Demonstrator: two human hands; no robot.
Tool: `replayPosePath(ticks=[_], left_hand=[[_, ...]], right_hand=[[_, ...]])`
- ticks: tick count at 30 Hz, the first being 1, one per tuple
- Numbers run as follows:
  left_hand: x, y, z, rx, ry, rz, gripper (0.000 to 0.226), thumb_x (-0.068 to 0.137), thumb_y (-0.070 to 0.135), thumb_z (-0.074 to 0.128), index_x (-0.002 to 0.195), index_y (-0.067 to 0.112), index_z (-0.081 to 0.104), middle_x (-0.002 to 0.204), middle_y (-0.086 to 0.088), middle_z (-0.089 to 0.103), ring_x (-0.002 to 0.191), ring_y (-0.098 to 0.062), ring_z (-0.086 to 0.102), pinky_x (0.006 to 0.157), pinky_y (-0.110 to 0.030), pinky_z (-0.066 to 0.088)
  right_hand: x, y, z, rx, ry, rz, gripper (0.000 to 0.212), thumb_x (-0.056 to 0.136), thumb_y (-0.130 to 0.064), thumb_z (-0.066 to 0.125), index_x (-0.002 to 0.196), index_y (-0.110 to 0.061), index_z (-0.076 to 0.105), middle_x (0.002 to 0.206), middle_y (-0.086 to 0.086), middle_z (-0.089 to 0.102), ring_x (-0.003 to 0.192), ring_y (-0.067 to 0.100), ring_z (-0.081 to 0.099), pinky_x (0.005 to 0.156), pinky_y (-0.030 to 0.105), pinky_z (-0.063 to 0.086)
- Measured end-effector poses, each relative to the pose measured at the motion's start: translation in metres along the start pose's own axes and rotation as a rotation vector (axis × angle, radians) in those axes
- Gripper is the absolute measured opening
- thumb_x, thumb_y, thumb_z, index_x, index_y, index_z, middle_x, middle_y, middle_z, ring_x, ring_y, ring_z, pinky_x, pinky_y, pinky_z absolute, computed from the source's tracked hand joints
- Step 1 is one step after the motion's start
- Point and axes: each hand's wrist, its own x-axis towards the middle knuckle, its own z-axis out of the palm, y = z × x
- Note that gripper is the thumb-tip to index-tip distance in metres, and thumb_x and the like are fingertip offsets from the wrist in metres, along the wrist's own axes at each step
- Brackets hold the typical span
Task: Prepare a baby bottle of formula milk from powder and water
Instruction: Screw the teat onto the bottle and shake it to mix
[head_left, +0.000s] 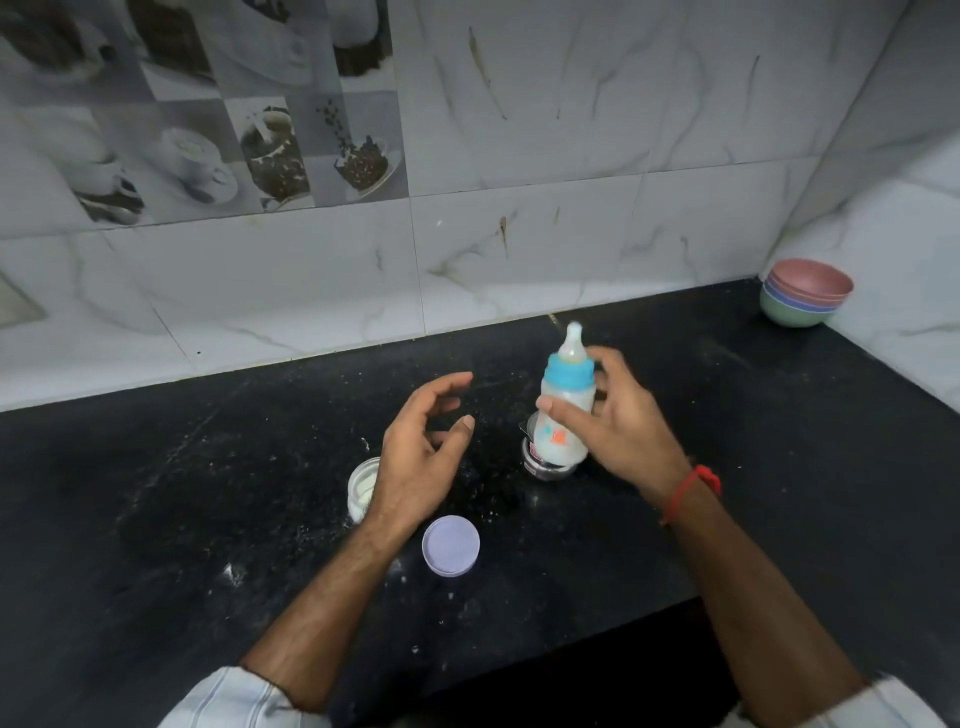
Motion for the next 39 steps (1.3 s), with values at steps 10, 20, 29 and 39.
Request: replayPosePath(ticks=[10, 20, 29, 39], left_hand=[[0.001, 0.002, -0.002, 0.009, 0.012, 0.007, 0.045, 0.096, 0.002, 0.066, 0.134, 0.026, 0.063, 0.136, 0.012, 0.065, 0.122, -0.003, 0.062, 0.084, -0.013, 0.053], [0.002, 0.006, -0.002, -0.004, 0.026, 0.009, 0.046, 0.097, 0.002, 0.066, 0.134, 0.028, 0.063, 0.135, 0.013, 0.065, 0.122, -0.003, 0.062, 0.085, -0.014, 0.053], [0.002, 0.007, -0.004, -0.011, 0.015, 0.023, 0.046, 0.097, 0.001, 0.065, 0.135, 0.026, 0.061, 0.136, 0.011, 0.065, 0.124, -0.008, 0.062, 0.086, -0.015, 0.054], [0.002, 0.008, 0.000, -0.026, 0.008, 0.032, 0.044, 0.097, 0.000, 0.065, 0.134, 0.023, 0.062, 0.138, 0.011, 0.065, 0.126, -0.008, 0.062, 0.085, -0.014, 0.053]], right_hand=[[-0.001, -0.015, 0.002, 0.121, 0.248, -0.127, 0.066, 0.078, -0.042, 0.081, 0.130, -0.028, 0.043, 0.113, -0.005, 0.070, 0.101, 0.010, 0.072, 0.089, 0.042, 0.060], [-0.002, 0.003, 0.010, 0.122, 0.324, -0.145, 0.061, 0.085, -0.019, 0.082, 0.128, -0.031, 0.041, 0.113, -0.010, 0.066, 0.100, 0.015, 0.071, 0.092, 0.033, 0.059], [-0.009, 0.012, 0.020, 0.535, 0.051, 0.264, 0.058, 0.077, -0.034, 0.088, 0.121, -0.027, 0.050, 0.117, 0.016, 0.067, 0.099, 0.029, 0.071, 0.086, 0.053, 0.062], [-0.004, -0.025, 0.004, 1.121, -0.054, 0.540, 0.031, 0.095, -0.032, 0.066, 0.117, -0.010, 0.059, 0.102, 0.015, 0.061, 0.099, 0.036, 0.068, 0.102, 0.059, 0.053]])
